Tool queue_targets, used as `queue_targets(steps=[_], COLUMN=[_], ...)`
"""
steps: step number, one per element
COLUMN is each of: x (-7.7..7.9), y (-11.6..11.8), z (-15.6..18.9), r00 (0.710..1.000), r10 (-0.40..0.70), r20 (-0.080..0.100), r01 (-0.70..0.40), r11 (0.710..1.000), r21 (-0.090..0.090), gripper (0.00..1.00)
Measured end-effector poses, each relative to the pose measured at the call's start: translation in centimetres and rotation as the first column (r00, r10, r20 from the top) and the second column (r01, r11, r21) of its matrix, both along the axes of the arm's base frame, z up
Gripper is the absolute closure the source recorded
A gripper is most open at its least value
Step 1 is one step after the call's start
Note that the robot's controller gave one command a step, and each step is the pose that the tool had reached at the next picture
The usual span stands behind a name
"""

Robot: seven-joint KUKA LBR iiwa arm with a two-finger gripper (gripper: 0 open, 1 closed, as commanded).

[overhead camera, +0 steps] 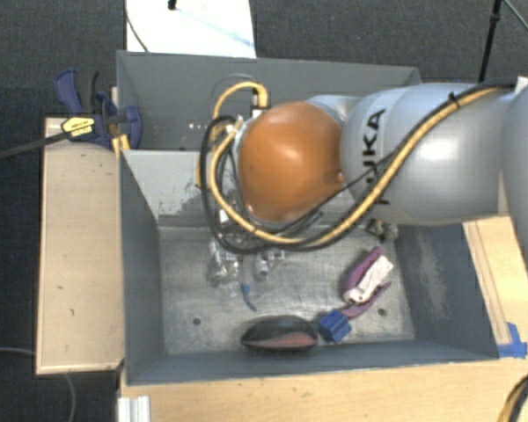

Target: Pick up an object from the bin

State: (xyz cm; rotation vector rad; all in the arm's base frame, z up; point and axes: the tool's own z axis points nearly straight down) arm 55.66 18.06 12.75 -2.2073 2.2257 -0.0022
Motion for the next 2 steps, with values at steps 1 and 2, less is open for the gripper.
queue_targets(steps=[1, 2], x=[0.1, 0.2], y=[0.1, 0.2], z=[1.7, 5.3], r00=[1.000, 1.000], r10=[-0.014, -0.028], r20=[-0.003, -0.001], r01=[0.014, 0.028], r11=[1.000, 1.000], r21=[0.000, 0.000], gripper=[1.00, 1.00])
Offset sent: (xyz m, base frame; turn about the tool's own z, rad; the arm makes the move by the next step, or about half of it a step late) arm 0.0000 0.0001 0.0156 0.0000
